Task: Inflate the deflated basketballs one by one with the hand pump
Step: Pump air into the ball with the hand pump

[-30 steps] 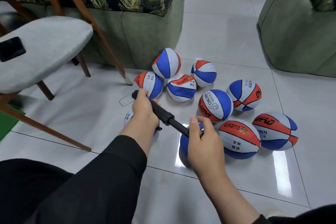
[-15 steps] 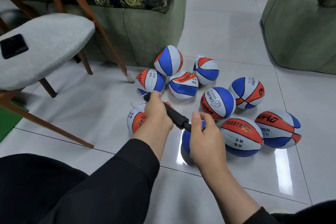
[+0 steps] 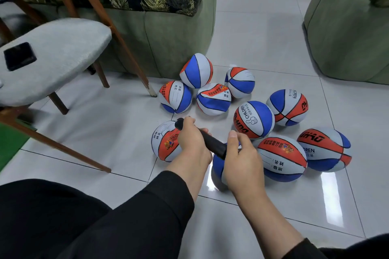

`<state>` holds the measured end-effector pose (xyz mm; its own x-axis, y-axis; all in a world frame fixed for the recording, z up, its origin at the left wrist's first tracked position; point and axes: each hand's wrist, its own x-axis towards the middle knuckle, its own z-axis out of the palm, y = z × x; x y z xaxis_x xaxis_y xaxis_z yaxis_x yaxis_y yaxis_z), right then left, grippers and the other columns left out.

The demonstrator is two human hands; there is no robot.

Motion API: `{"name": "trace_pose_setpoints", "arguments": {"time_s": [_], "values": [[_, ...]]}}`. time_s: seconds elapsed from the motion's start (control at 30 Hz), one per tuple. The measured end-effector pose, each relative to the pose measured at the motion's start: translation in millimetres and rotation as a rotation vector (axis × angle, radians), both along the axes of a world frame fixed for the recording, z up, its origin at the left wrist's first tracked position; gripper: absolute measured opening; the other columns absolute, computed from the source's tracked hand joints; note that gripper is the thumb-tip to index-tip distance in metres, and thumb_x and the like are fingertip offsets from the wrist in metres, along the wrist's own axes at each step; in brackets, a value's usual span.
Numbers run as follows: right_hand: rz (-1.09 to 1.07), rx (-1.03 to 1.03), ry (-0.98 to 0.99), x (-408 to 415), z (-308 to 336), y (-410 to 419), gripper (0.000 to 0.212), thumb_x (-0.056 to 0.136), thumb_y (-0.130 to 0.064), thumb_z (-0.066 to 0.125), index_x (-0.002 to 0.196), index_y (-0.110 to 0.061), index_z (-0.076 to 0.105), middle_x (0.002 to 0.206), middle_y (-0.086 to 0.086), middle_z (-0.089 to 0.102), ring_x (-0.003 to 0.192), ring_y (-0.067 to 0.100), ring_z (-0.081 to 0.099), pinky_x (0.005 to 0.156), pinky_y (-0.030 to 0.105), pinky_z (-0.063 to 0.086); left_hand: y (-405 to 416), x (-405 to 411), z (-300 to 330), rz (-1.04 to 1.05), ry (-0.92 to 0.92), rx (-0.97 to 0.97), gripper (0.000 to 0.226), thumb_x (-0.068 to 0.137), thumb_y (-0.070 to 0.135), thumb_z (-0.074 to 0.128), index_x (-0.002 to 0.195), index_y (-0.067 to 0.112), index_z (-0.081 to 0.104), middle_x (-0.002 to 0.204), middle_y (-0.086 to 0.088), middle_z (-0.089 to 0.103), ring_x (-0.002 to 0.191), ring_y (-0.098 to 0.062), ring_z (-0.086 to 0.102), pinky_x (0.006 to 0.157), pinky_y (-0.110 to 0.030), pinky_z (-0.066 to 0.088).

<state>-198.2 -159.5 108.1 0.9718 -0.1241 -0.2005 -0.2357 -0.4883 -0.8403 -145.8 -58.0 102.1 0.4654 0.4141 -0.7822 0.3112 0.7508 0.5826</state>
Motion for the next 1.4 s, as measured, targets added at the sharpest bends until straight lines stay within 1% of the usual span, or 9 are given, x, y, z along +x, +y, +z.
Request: {"name": "trace_pose_setpoints", "arguments": {"time_s": [0.17, 0.3, 0.53, 0.73, 0.9, 1.0, 1.1, 1.23, 1.4], "values": [[0.041, 0.051, -0.003, -4, 6, 0, 0.033, 0.102, -0.055, 0.038, 0.115, -0.034, 0.06, 0.078, -0.01, 0.063, 0.082, 0.01, 0.059, 0.076, 0.038, 0.048, 29, 12, 9, -0.013, 0.004, 0.022, 0.016, 0.089, 0.032, 0.066, 0.092, 0.019, 0.059, 0.072, -0.002, 0.059, 0.067, -0.018, 0.055, 0.066, -0.032, 0.048], [0.008, 0.062, -0.023, -7, 7, -7, 0.032, 0.101, -0.055, 0.037, 0.108, -0.035, 0.061, 0.077, -0.007, 0.064, 0.082, 0.014, 0.062, 0.077, 0.041, 0.053, 57, 22, 17, 0.065, -0.016, 0.071, 0.014, 0.09, 0.028, 0.065, 0.086, 0.018, 0.056, 0.071, -0.001, 0.057, 0.062, -0.016, 0.053, 0.059, -0.028, 0.047], [-0.075, 0.041, -0.066, -4, 1, -1, 0.034, 0.102, -0.051, 0.035, 0.097, -0.026, 0.059, 0.072, -0.008, 0.058, 0.077, 0.019, 0.056, 0.065, 0.036, 0.039, 5, 5, 6, -0.006, -0.006, 0.011, 0.02, 0.09, 0.034, 0.065, 0.091, 0.015, 0.059, 0.058, 0.002, 0.058, 0.061, -0.018, 0.056, 0.064, -0.029, 0.048], [0.025, 0.04, -0.019, -6, 2, 3, 0.037, 0.101, -0.052, 0.04, 0.117, -0.029, 0.064, 0.081, -0.015, 0.062, 0.089, 0.018, 0.06, 0.078, 0.036, 0.046, 7, -1, -1, -0.034, 0.021, -0.053, 0.02, 0.092, 0.033, 0.065, 0.09, 0.014, 0.06, 0.066, -0.001, 0.059, 0.064, -0.019, 0.056, 0.064, -0.03, 0.047], [0.001, 0.076, -0.018, -9, 5, -1, 0.038, 0.096, -0.061, 0.042, 0.113, -0.036, 0.064, 0.076, -0.005, 0.067, 0.082, 0.018, 0.065, 0.079, 0.042, 0.055, 42, 10, 0, 0.04, 0.025, -0.051, 0.016, 0.087, 0.029, 0.067, 0.088, 0.017, 0.056, 0.062, 0.002, 0.057, 0.06, -0.015, 0.054, 0.059, -0.03, 0.047], [0.011, 0.069, -0.013, -9, 6, -4, 0.035, 0.098, -0.059, 0.042, 0.115, -0.036, 0.063, 0.078, -0.006, 0.067, 0.083, 0.018, 0.064, 0.077, 0.041, 0.054, 55, 15, -1, 0.047, 0.009, -0.028, 0.017, 0.087, 0.028, 0.068, 0.093, 0.016, 0.057, 0.066, 0.0, 0.058, 0.063, -0.016, 0.054, 0.065, -0.032, 0.051], [-0.013, 0.05, -0.004, -5, 4, -3, 0.034, 0.102, -0.054, 0.039, 0.115, -0.033, 0.063, 0.083, -0.011, 0.064, 0.089, 0.021, 0.061, 0.076, 0.038, 0.048, 36, 13, -1, 0.022, -0.014, -0.038, 0.018, 0.086, 0.032, 0.068, 0.092, 0.018, 0.057, 0.057, 0.003, 0.057, 0.059, -0.015, 0.055, 0.065, -0.032, 0.049], [-0.064, 0.015, 0.018, -3, -6, -2, 0.039, 0.103, -0.051, 0.033, 0.105, -0.025, 0.063, 0.078, -0.004, 0.06, 0.086, 0.029, 0.057, 0.071, 0.038, 0.042, 0, 3, -1, -0.009, -0.005, 0.016, 0.02, 0.093, 0.034, 0.062, 0.091, 0.015, 0.057, 0.053, 0.002, 0.055, 0.054, -0.017, 0.053, 0.059, -0.028, 0.046], [-0.007, 0.041, 0.022, -4, -4, 3, 0.041, 0.101, -0.053, 0.036, 0.113, -0.026, 0.065, 0.081, -0.012, 0.061, 0.09, 0.023, 0.059, 0.078, 0.038, 0.045, 7, 7, 2, -0.06, -0.01, 0.044, 0.021, 0.093, 0.036, 0.063, 0.091, 0.015, 0.061, 0.063, -0.002, 0.059, 0.062, -0.02, 0.056, 0.065, -0.032, 0.048]]}}
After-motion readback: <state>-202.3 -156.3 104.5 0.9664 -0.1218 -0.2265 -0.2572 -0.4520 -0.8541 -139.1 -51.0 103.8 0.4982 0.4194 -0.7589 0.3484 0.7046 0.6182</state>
